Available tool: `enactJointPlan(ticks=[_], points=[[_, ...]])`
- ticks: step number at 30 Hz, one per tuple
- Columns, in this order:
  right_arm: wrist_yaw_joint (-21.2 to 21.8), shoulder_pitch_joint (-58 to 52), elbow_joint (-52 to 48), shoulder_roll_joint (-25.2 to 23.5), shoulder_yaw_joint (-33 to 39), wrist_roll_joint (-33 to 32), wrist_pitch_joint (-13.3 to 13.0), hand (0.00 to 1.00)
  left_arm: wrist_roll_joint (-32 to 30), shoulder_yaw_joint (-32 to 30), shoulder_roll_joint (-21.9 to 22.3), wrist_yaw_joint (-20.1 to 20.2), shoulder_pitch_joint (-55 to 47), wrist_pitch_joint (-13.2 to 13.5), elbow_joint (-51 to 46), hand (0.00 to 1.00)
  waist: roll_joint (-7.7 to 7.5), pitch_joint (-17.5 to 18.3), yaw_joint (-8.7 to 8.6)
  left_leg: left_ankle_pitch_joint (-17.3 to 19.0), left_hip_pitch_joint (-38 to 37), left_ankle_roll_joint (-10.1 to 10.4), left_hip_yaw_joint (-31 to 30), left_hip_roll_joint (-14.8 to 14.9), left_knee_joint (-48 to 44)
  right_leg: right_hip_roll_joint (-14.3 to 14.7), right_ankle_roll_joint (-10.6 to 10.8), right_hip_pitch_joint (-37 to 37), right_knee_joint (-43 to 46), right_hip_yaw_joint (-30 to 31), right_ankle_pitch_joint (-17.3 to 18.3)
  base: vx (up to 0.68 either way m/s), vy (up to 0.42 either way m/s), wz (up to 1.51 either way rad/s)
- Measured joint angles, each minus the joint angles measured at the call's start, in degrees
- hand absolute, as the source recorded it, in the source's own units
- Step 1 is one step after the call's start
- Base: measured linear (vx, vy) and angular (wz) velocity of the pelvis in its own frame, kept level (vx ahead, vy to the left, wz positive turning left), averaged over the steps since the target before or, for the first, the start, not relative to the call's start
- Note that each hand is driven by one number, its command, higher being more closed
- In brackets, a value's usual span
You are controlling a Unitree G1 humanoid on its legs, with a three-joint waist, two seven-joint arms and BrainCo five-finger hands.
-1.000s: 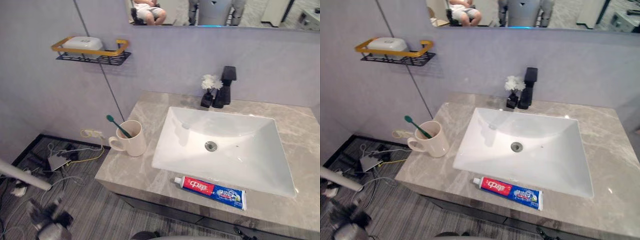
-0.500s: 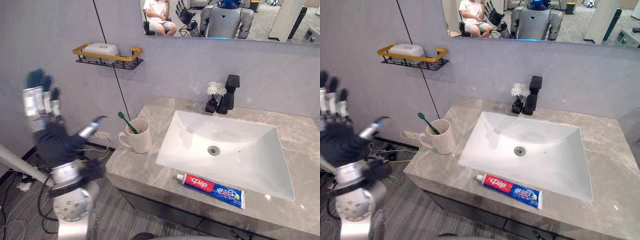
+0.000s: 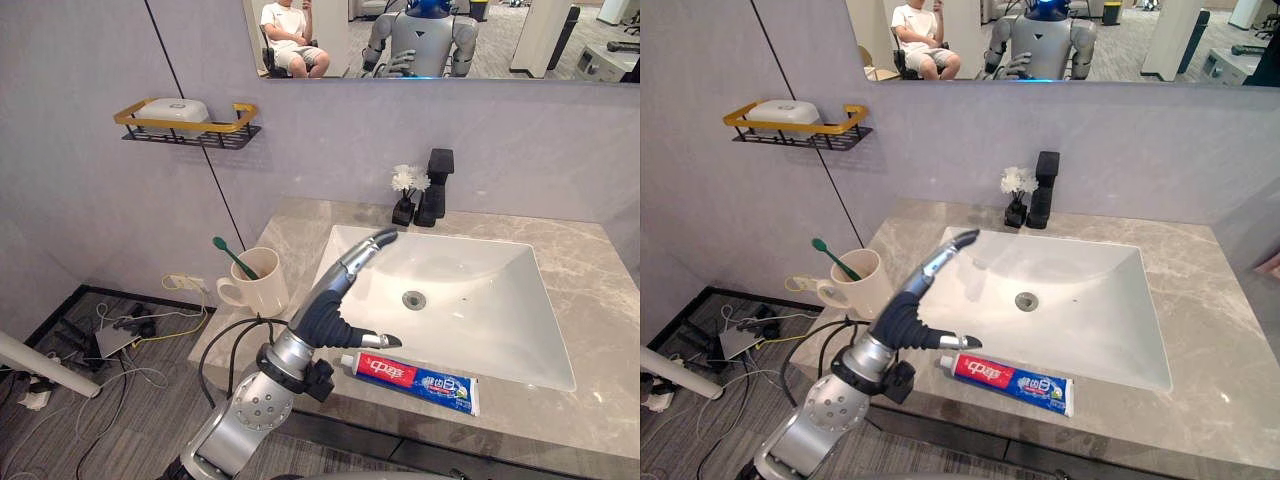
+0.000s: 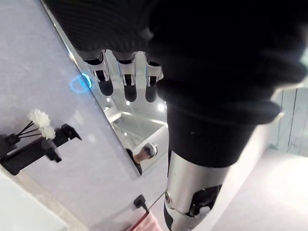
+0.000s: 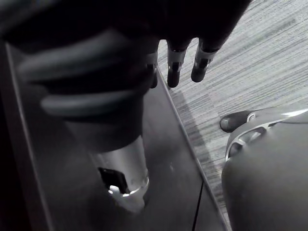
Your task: Organize washtable
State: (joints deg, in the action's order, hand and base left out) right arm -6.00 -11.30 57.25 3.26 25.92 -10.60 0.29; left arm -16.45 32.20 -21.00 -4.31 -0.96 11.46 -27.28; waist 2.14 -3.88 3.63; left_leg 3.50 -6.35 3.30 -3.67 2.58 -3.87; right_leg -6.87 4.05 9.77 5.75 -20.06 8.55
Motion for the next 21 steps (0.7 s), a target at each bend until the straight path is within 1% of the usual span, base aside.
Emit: enactJointPlan(ticks=[2, 5, 8, 10, 12, 16, 19, 21], points=[[0.01, -0.25, -0.01, 0.3, 0.01, 0.12, -0.01, 0.0, -0.3, 0.36, -0.06, 0.61, 0.01, -0.1, 1.11, 0.0, -0.02, 0.0, -0.1, -0.22, -0.23, 0.1, 0.33, 0.0, 0.15, -0.03, -0.05, 0.01, -0.02, 0.24, -0.03, -0.02, -0.007, -0.08], [0.03, -0.34, 0.0, 0.48, 0.01, 0.54, -0.02, 0.0, -1.73, 1.45, -0.06, 0.62, 0.18, -0.87, 2.87, 0.0, -0.47, 0.08, -0.19, -2.59, -0.74, 0.44, 0.55, -0.21, 2.12, -0.14, -0.32, -0.08, -0.96, 0.76, -0.55, -0.04, -0.017, -0.05], [0.02, -0.39, 0.01, 0.71, 0.05, 0.66, -0.01, 0.0, -3.14, 1.68, -0.16, 0.64, 0.9, -1.27, 4.98, 0.0, -0.42, 0.08, -0.26, -3.91, -1.17, 0.77, 0.74, -0.05, 3.29, 0.09, -0.65, -0.08, -2.01, 1.24, -1.22, -0.08, -0.027, -0.11], [0.03, -0.39, 0.0, 0.74, 0.07, 0.73, -0.01, 0.0, -4.15, 2.41, -0.33, 0.8, 1.78, -1.29, 5.53, 0.0, -0.41, 0.07, -0.38, -3.94, -1.43, 0.8, 0.75, 0.21, 3.73, 0.33, -0.73, -0.08, -2.15, 1.36, -1.13, -0.05, -0.009, -0.04], [0.02, -0.31, -0.03, 0.75, 0.12, 1.07, -0.01, 0.0, -4.71, 3.61, -1.29, 1.84, 2.73, -1.23, 5.65, 0.0, -0.63, -0.04, -1.36, -3.94, -1.55, 0.8, 0.76, 0.35, 3.99, 0.46, -0.68, -0.08, -2.28, 1.39, -1.25, -0.06, 0.006, -0.02], [0.03, -0.85, -0.02, 0.75, 0.29, 1.12, 0.0, 0.0, -6.81, 4.44, -2.35, 3.14, 3.98, -1.19, 7.75, 0.0, -0.62, -0.07, -1.5, -3.89, -1.81, 0.81, 0.91, 0.5, 5.05, 0.58, -0.33, -0.35, -2.7, 1.54, -1.79, -0.04, 0.022, -0.04], [0.05, -0.96, -0.03, 0.73, 0.41, 1.13, 0.01, 0.0, -7.02, 4.56, -2.78, 3.43, 4.42, -1.15, 9.8, 0.0, -0.69, -0.08, -1.51, -3.73, -1.73, 0.66, 1.42, 0.59, 5.63, 0.67, -0.25, -1.03, -2.65, 2.07, -2.38, -0.03, 0.031, -0.09], [0.07, -0.96, -0.05, 0.73, 0.76, 1.13, 0.01, 0.0, -7.16, 4.78, -2.77, 4.38, 4.43, -1.16, 11.52, 0.0, -0.72, -0.1, -1.55, -3.55, -1.85, 0.45, 2.0, 0.58, 5.57, 0.66, 0.01, -1.1, -2.61, 2.63, -2.8, -0.01, 0.032, -0.13]])
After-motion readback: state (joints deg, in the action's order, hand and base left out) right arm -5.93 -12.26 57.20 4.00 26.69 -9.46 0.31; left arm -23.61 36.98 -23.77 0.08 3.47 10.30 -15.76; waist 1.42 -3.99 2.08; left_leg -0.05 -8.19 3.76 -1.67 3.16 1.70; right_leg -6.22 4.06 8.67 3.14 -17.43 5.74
